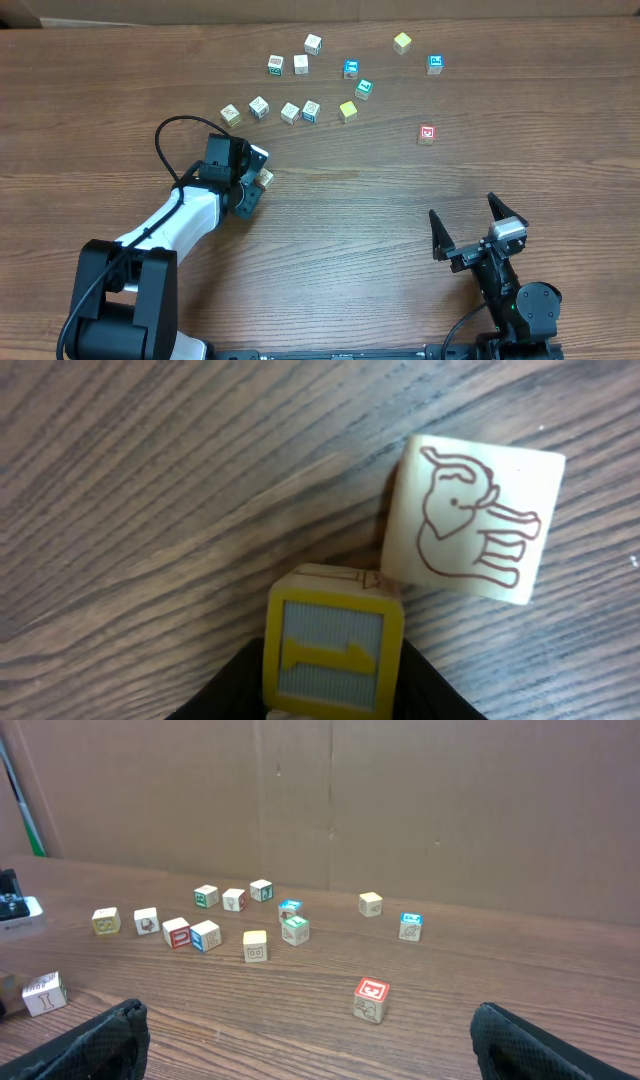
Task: Form a circle
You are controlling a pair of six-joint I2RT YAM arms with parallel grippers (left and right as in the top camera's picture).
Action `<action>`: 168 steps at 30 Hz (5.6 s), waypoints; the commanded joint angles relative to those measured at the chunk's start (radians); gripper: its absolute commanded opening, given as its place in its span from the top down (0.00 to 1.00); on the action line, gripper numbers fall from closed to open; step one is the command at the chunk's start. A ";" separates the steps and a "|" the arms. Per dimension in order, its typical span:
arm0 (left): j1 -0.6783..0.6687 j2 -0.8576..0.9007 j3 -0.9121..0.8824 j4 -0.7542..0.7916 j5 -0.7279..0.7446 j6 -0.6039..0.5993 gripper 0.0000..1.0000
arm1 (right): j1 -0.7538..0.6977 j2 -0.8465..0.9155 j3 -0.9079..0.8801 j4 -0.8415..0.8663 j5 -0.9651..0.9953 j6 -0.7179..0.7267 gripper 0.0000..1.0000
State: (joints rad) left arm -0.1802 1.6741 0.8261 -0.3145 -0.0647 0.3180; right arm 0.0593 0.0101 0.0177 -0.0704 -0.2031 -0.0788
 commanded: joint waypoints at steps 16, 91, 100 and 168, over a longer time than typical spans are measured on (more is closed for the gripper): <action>0.012 0.006 -0.005 0.016 -0.013 0.042 0.57 | -0.002 -0.007 -0.010 0.005 0.000 0.000 0.00; 0.631 -0.249 -0.003 0.001 0.084 -0.613 0.00 | -0.002 -0.007 -0.010 0.005 0.000 0.000 0.00; 0.631 -0.249 -0.003 0.001 0.084 -0.613 0.00 | -0.002 -0.007 -0.010 0.024 0.026 -0.001 0.00; 0.631 -0.249 -0.003 0.001 0.084 -0.613 0.01 | -0.002 1.139 1.643 -0.642 -0.108 0.131 0.00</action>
State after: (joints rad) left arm 0.4469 1.4403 0.8253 -0.3149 0.0154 -0.2859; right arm 0.0593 1.0447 1.5063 -0.6647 -0.2916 0.0502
